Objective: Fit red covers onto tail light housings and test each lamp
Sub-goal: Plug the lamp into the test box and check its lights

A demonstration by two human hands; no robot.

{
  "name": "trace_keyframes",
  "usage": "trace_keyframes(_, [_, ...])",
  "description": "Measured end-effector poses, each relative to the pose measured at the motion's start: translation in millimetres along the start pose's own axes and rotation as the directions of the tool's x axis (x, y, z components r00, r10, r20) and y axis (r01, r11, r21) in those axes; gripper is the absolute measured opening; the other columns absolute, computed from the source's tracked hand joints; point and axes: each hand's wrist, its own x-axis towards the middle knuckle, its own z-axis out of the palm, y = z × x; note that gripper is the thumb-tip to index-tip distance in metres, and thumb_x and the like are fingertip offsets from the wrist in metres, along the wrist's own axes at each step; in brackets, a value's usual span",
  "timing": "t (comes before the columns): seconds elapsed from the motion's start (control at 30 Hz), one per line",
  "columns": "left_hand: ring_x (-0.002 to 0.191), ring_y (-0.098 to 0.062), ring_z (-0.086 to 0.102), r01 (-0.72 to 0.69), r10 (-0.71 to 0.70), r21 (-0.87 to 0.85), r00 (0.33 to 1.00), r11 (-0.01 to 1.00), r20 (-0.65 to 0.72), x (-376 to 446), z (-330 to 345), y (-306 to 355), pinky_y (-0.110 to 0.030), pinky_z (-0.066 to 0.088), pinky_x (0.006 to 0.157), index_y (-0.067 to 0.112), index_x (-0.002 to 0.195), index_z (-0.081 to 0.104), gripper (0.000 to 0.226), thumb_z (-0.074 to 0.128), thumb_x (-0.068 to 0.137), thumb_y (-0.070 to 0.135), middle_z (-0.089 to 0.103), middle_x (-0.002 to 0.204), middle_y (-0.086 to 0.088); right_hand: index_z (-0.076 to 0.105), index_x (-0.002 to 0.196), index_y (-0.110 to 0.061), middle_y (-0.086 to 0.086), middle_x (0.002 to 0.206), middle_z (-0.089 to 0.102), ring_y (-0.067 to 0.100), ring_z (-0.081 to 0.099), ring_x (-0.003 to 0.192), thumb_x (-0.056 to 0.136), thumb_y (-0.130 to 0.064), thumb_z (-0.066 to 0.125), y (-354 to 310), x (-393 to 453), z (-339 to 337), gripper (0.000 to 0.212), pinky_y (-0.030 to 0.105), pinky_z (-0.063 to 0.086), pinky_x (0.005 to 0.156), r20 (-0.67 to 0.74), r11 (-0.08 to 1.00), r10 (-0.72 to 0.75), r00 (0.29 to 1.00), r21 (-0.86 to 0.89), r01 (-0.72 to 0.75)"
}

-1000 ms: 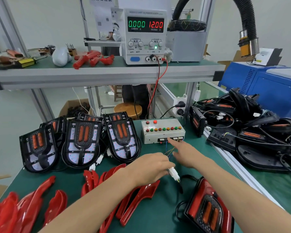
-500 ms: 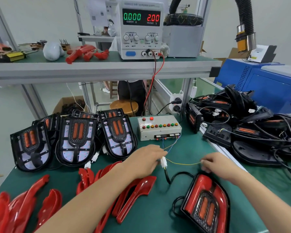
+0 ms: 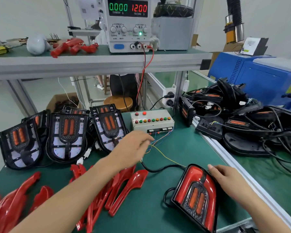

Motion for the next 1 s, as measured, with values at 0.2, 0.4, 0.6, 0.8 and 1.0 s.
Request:
trace_keyframes(0.2, [0.099, -0.035, 0.062, 0.05, -0.097, 0.186, 0.963, 0.981, 0.253, -13, 59, 86, -0.043, 0.049, 0.086, 0.015, 0.097, 0.063, 0.043, 0.037, 0.104, 0.048, 0.067, 0.101, -0.012, 0.058, 0.063, -0.011, -0.001, 0.054, 0.061, 0.015, 0.059, 0.055, 0.102, -0.054, 0.042, -2, -3, 10, 0.06, 0.03, 0.042, 0.055, -0.042, 0.987, -0.007, 0.999, -0.159, 0.0])
trace_keyframes(0.4, [0.099, -0.04, 0.063, 0.399, -0.33, -0.056, 0.822, 0.915, 0.463, -7, 92, 95, -0.043, 0.049, 0.087, 0.001, 0.093, 0.064, 0.065, 0.028, 0.107, 0.053, 0.068, 0.104, -0.026, 0.055, 0.065, -0.009, 0.007, 0.061, 0.064, 0.017, 0.062, 0.06, 0.105, -0.046, 0.04, 1, -11, 11, 0.057, 0.03, 0.044, 0.06, -0.027, 0.977, -0.082, 0.996, -0.201, 0.075])
trace_keyframes(0.6, [0.077, -0.024, 0.062, 0.592, -0.433, -0.37, 0.792, 0.716, 0.431, -15, 98, 80, -0.04, 0.052, 0.09, 0.017, 0.079, 0.057, 0.051, 0.034, 0.106, 0.054, 0.065, 0.082, -0.007, 0.053, 0.06, -0.016, -0.001, 0.056, 0.065, 0.013, 0.062, 0.057, 0.095, -0.068, 0.031, -4, -14, 6, 0.066, 0.03, 0.041, 0.059, 0.013, 0.999, 0.026, 1.0, -0.038, -0.026])
trace_keyframes(0.8, [0.081, -0.024, 0.064, 0.607, -0.588, -0.601, 0.765, 0.52, 0.263, -7, 98, 78, -0.045, 0.052, 0.092, 0.009, 0.085, 0.062, 0.05, 0.035, 0.109, 0.043, 0.073, 0.095, -0.022, 0.063, 0.084, -0.024, -0.007, 0.058, 0.067, 0.002, 0.061, 0.046, 0.099, -0.06, 0.038, -10, -22, 11, 0.046, 0.023, 0.045, 0.051, -0.065, 0.98, 0.086, 0.994, 0.187, -0.072])
trace_keyframes(1.0, [0.08, -0.026, 0.063, 0.572, -0.63, -0.691, 0.746, 0.442, 0.216, -7, 108, 83, -0.051, 0.052, 0.093, 0.011, 0.083, 0.058, 0.048, 0.035, 0.109, 0.044, 0.07, 0.087, -0.017, 0.078, 0.09, -0.01, 0.016, 0.079, 0.077, 0.028, 0.074, 0.068, 0.088, -0.067, 0.044, -16, -51, 31, 0.067, 0.034, 0.058, 0.056, 0.064, 0.779, 0.19, 0.98, 0.598, -0.19])
